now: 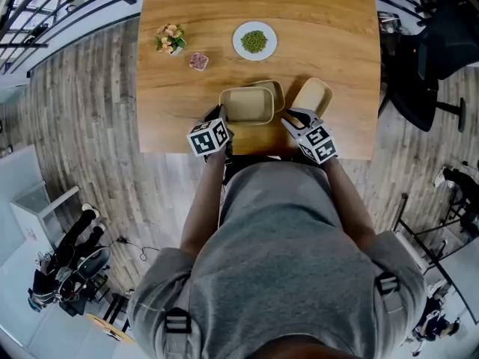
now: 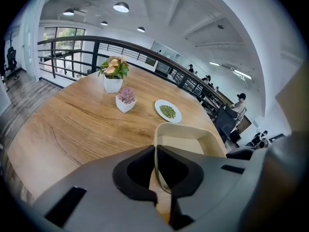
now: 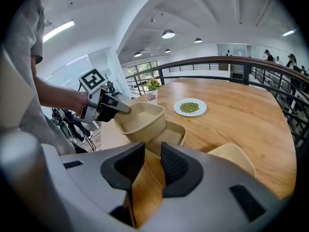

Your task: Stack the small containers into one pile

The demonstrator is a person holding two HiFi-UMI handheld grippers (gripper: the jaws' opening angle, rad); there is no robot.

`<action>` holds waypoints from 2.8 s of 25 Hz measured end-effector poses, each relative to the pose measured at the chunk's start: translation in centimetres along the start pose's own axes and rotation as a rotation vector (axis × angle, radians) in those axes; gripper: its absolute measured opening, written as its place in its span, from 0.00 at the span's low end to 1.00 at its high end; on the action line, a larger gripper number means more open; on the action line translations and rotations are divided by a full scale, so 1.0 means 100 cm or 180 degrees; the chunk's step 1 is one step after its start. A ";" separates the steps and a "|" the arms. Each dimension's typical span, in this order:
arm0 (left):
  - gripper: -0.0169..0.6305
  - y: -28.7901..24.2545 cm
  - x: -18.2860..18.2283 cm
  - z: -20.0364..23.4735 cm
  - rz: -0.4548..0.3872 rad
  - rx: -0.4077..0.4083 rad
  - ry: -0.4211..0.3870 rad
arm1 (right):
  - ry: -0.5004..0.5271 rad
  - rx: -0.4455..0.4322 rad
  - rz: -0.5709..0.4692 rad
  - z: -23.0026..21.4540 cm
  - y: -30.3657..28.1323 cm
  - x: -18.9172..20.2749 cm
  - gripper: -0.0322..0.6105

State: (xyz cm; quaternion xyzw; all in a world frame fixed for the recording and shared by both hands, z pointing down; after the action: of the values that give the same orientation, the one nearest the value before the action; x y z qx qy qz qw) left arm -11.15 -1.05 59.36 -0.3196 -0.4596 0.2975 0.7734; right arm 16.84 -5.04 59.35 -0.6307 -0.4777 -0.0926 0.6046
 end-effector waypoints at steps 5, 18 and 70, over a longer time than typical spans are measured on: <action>0.07 -0.007 0.002 -0.011 -0.0008 -0.0009 0.0072 | -0.0032 -0.0002 0.0083 -0.016 0.006 0.009 0.22; 0.07 -0.023 0.003 -0.032 -0.0030 -0.0122 0.0153 | -0.0105 -0.0039 0.0142 -0.037 0.015 0.019 0.22; 0.27 -0.009 0.040 -0.053 -0.0202 -0.0909 0.0329 | 0.0380 0.0201 0.0173 -0.161 0.033 0.020 0.23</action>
State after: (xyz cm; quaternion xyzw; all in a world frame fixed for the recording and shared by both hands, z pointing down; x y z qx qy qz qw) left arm -4.66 0.21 60.15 -0.4266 -0.4667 0.1876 0.7517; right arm 27.68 -17.18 62.52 -0.6174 -0.4262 -0.0985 0.6539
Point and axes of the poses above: the fingertips, and each gripper's own axes: y backward along the fingers, z to its left, x out of its underside, the point moved 8 cm from there along y, backward along the fingers, and after that the axes turned 1 degree about -x, right-handed, at the moved point
